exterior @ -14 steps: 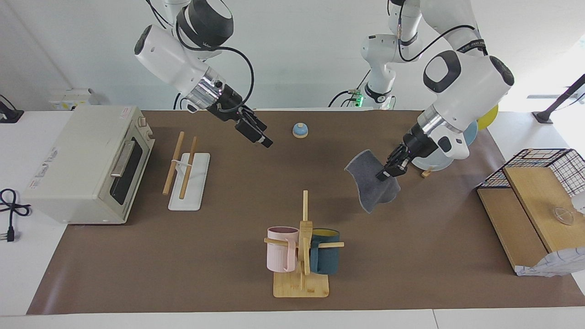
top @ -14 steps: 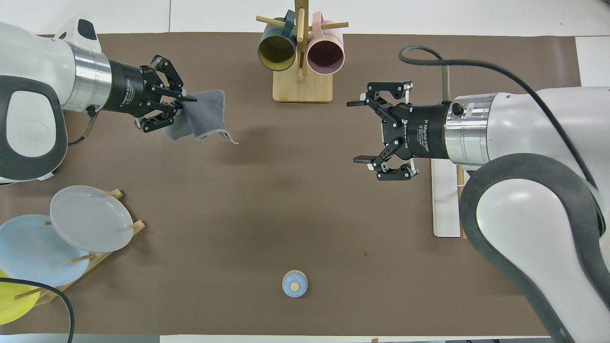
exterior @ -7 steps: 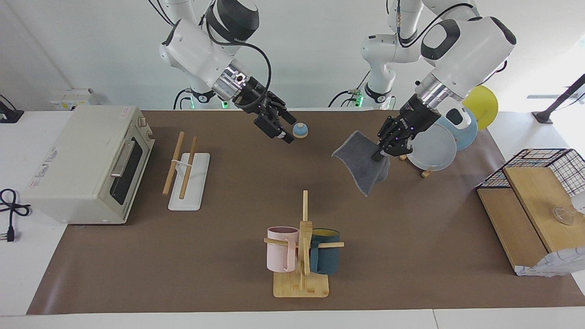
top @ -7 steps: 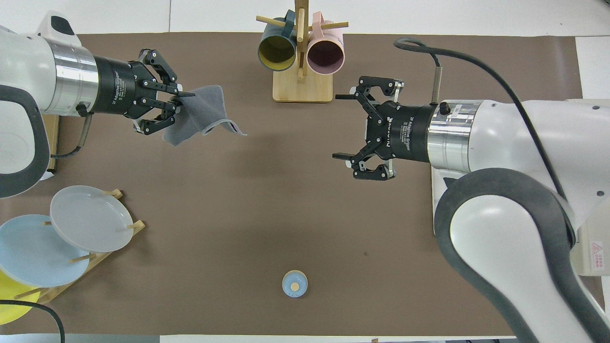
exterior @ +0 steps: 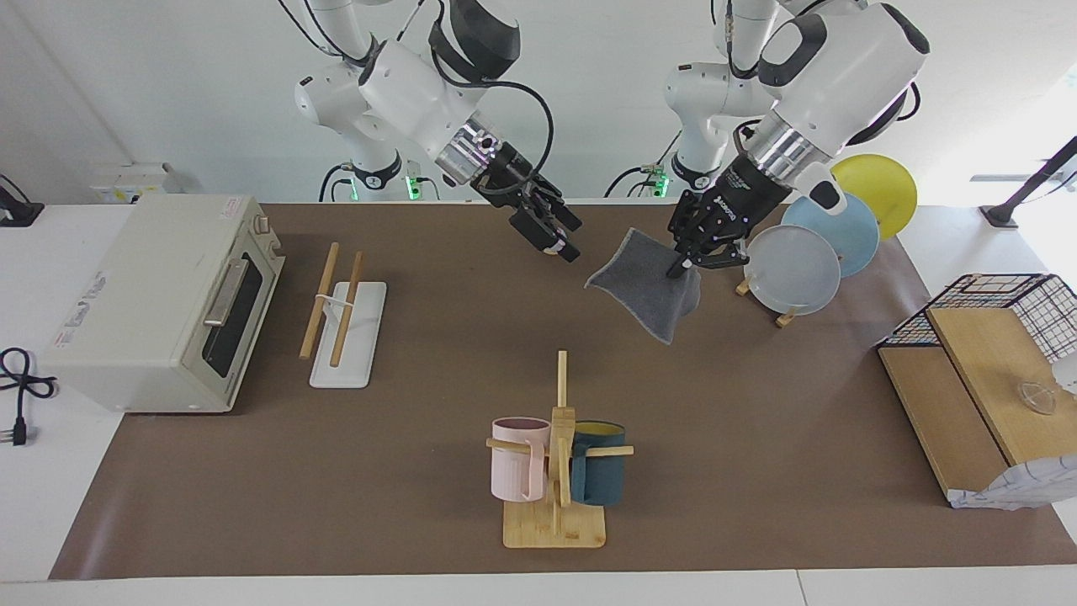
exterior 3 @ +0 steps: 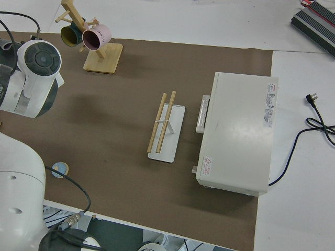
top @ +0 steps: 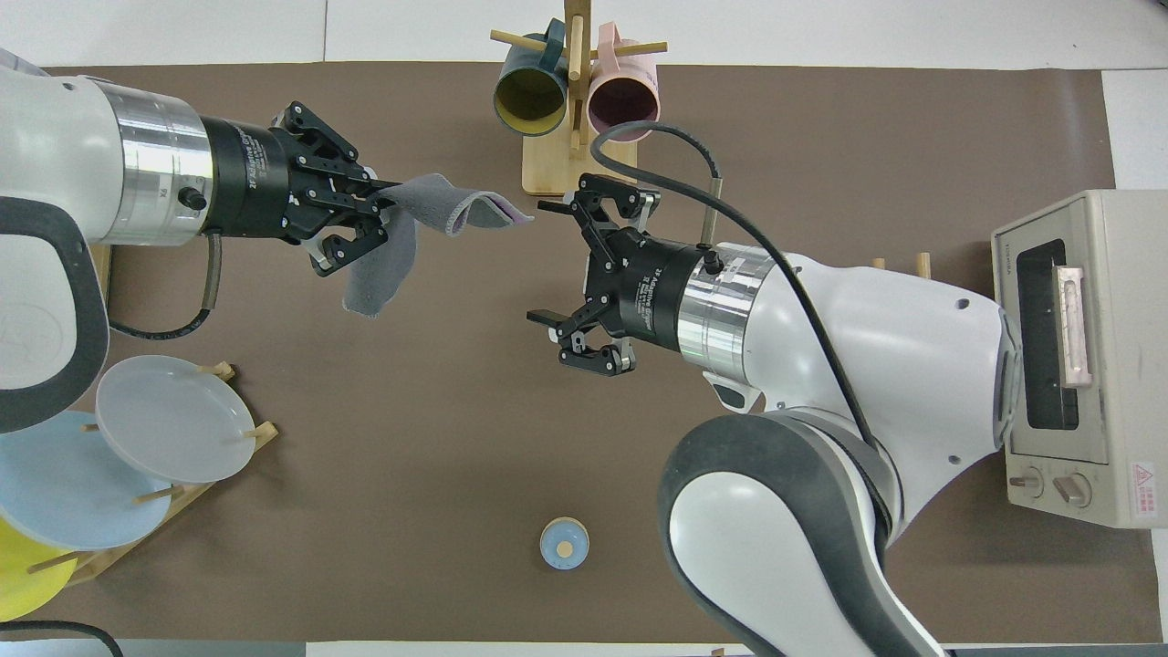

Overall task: Fold towel and hang on rack
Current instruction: 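Bring the towel toward the right gripper and grasp it with the right gripper, then carry the towel to the rack with the right gripper while the left gripper withdraws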

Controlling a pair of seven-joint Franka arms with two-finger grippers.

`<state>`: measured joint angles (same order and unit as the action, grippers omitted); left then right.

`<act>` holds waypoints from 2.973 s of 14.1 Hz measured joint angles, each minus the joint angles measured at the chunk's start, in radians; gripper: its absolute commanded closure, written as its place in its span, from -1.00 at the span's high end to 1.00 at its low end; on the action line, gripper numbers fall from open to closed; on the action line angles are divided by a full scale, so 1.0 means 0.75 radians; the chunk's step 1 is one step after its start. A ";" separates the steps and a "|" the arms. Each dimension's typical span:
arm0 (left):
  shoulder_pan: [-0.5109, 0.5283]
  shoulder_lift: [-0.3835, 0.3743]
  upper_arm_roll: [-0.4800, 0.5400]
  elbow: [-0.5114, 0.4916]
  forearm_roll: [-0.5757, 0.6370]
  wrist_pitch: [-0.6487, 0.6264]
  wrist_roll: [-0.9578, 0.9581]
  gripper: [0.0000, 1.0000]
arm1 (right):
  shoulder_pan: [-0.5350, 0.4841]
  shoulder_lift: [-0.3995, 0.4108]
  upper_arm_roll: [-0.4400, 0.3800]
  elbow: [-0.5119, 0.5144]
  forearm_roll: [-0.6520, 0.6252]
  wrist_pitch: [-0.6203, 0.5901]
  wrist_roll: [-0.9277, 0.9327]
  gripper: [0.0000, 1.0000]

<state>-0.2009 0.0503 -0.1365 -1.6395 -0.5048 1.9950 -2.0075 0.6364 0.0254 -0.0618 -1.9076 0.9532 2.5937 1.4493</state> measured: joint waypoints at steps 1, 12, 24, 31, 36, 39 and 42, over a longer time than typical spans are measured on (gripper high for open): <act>-0.011 -0.003 -0.001 -0.003 0.000 0.000 -0.041 -1.00 | 0.004 0.016 0.000 0.019 0.000 0.007 0.000 1.00; -0.081 -0.062 -0.003 -0.099 0.000 -0.011 -0.199 -1.00 | 0.039 0.173 0.016 0.188 0.000 0.107 0.000 0.80; -0.081 -0.066 -0.002 -0.105 0.000 -0.011 -0.202 -1.00 | 0.033 0.191 0.011 0.207 0.057 0.106 0.000 -1.00; -0.085 -0.066 -0.002 -0.105 0.000 -0.012 -0.202 1.00 | 0.033 0.193 0.011 0.192 0.056 0.079 -0.141 -1.00; -0.091 -0.066 0.003 -0.107 0.013 -0.012 -0.196 1.00 | -0.017 0.168 -0.001 0.130 -0.184 -0.217 -0.637 -1.00; -0.086 -0.068 0.018 -0.127 0.018 -0.012 -0.098 1.00 | -0.142 0.130 -0.003 0.117 -0.493 -0.500 -0.955 -1.00; -0.040 -0.093 0.028 -0.189 0.019 -0.012 0.127 1.00 | -0.278 0.095 -0.006 0.054 -0.723 -0.625 -1.270 -1.00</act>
<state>-0.2312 -0.0196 -0.1155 -1.7814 -0.4908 1.9862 -1.9122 0.4282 0.0965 -0.0664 -1.8673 0.4113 2.1247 0.4967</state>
